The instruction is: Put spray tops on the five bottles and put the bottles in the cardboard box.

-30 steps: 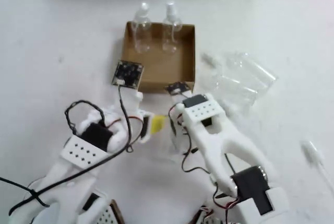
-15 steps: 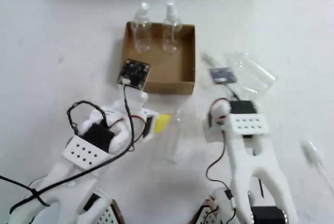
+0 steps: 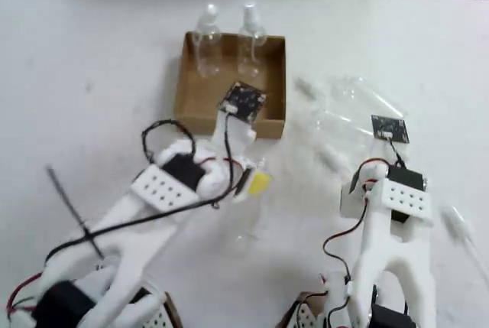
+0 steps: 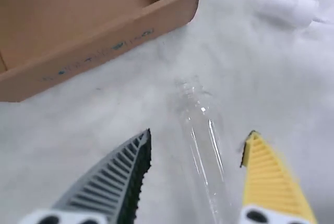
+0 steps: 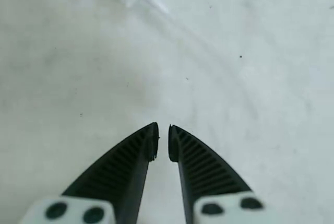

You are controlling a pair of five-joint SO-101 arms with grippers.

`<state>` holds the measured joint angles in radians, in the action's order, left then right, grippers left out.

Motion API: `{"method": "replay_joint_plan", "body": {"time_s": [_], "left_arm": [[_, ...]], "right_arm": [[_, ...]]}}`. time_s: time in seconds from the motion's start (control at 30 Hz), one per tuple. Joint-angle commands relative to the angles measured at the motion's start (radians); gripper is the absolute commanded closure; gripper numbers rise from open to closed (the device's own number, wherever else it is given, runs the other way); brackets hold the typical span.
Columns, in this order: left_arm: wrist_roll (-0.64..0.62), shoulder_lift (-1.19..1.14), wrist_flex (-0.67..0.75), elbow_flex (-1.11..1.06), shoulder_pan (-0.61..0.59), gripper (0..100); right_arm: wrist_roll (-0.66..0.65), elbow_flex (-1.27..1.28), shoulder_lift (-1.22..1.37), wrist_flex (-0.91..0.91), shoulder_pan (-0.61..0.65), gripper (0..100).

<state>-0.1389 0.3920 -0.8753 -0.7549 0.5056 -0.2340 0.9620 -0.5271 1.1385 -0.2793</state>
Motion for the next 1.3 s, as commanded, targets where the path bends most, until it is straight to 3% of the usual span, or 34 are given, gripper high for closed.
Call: {"method": "replay_joint_plan", "body": {"time_s": [0.0, 0.3, 0.5, 0.63, 0.87, 1.27], "left_arm": [[0.006, -0.125, -0.011, 0.13, 0.019, 71], [-0.012, -0.335, -0.032, 0.252, 0.045, 70], [-0.08, -0.364, -0.196, 0.353, 0.059, 63], [-0.087, -0.367, -0.287, 0.42, 0.059, 64], [-0.101, -0.389, -0.295, 0.443, 0.025, 67], [-0.117, -0.639, -0.387, 0.629, 0.004, 63]], "right_arm": [[-0.014, -0.005, -0.025, -0.018, -0.007, 98.2], [-0.014, -0.002, -0.025, -0.03, 0.01, 98.2], [-0.014, 0.009, -0.024, -0.033, 0.024, 98.2], [-0.014, 0.009, -0.024, -0.033, 0.024, 98.2], [-0.014, 0.011, -0.024, -0.033, 0.024, 98.2], [-0.014, 0.012, -0.024, -0.045, 0.024, 98.2]]}}
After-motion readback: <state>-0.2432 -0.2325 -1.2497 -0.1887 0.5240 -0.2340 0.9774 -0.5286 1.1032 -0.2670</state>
